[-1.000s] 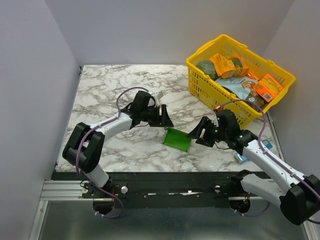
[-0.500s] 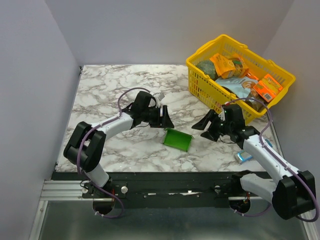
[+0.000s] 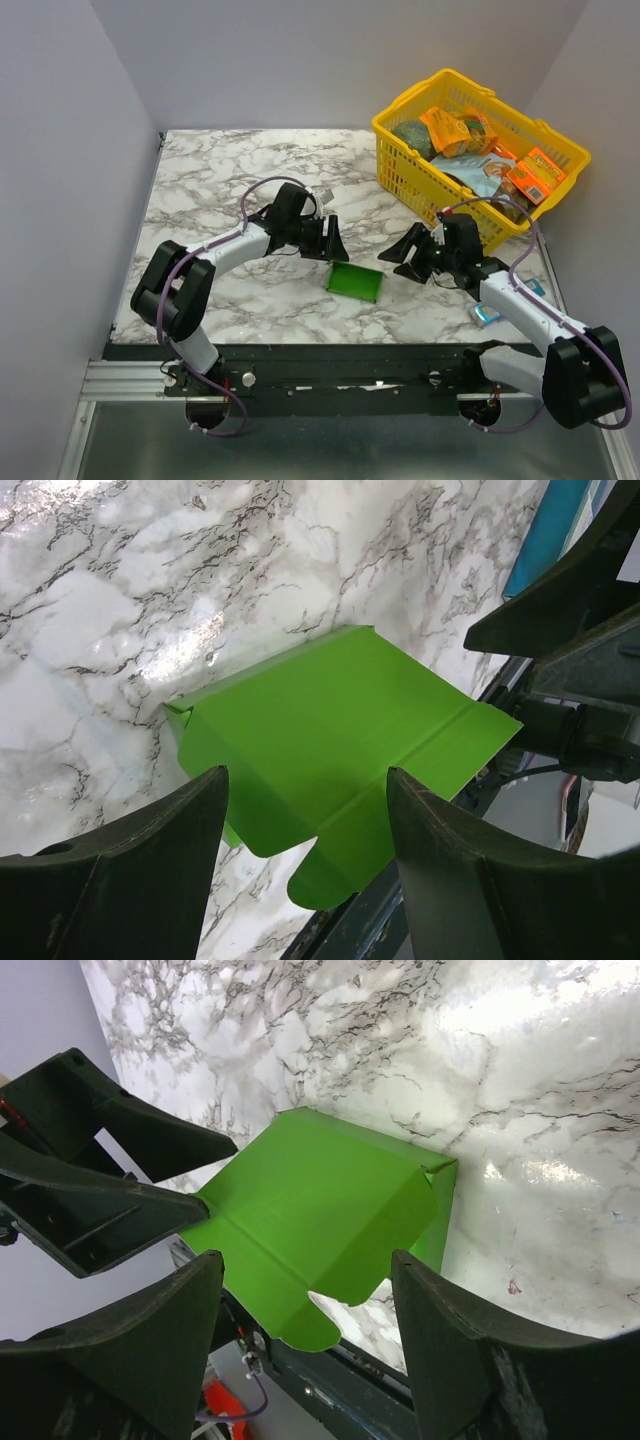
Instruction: Fold the paper box
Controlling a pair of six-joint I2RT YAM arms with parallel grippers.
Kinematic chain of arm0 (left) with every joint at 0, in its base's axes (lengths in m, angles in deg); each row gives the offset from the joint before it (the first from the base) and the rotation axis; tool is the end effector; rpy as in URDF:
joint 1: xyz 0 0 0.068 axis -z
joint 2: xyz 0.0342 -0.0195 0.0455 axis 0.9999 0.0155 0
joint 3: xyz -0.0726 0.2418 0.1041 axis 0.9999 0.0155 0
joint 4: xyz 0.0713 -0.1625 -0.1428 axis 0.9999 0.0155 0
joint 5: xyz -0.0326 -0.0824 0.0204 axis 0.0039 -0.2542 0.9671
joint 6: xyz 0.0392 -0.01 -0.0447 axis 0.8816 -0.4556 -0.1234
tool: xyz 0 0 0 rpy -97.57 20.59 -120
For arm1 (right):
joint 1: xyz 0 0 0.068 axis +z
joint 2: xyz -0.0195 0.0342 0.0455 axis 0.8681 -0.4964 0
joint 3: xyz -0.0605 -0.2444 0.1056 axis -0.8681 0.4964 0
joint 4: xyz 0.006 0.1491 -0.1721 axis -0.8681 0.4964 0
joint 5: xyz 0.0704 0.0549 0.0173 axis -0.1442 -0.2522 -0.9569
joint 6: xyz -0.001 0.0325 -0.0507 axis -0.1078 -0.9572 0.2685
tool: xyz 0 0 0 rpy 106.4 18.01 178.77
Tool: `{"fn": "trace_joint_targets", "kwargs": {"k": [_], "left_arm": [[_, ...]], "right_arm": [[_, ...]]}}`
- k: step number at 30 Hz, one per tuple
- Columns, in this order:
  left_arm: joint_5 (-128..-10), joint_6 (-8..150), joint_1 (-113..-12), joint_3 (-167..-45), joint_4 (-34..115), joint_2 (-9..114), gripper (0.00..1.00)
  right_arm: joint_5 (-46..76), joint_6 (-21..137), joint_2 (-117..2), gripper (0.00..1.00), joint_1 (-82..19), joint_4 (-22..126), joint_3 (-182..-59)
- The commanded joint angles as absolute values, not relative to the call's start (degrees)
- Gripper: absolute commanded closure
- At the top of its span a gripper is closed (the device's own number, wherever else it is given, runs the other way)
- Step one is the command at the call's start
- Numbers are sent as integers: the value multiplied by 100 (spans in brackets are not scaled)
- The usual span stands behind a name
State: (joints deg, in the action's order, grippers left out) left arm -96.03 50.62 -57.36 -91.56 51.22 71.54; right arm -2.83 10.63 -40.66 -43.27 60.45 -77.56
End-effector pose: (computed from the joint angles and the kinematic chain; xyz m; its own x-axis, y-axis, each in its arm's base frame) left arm 0.2598 -0.1909 0.2193 -0.9239 0.0677 -0.3766 0.3366 0.6119 -0.7157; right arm 0.1871 0.0770 0.2192 -0.8294 0.5123 -0.2229 0.1648 0.6055 0.7786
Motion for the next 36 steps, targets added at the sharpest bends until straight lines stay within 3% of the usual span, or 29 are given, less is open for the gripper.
{"fn": "trace_joint_targets", "kwargs": {"k": [1, 17, 29, 36], "left_arm": [[-9649, 5310, -5703, -9345, 5428, 7137, 27], [-9262, 5653, -5703, -9425, 5982, 6953, 25], [-8761, 5750, -5756, -9363, 6176, 6575, 16], [-9024, 5592, -5765, -9249, 6132, 6575, 19]], "right_arm": [[-456, 798, -4139, 25, -4249, 6053, -7539], [-359, 640, -4411, 27, -3932, 5816, -7530], [212, 1202, -4429, 25, -4020, 6413, -8013], [151, 1387, -4578, 28, -4020, 6387, -8286]]}}
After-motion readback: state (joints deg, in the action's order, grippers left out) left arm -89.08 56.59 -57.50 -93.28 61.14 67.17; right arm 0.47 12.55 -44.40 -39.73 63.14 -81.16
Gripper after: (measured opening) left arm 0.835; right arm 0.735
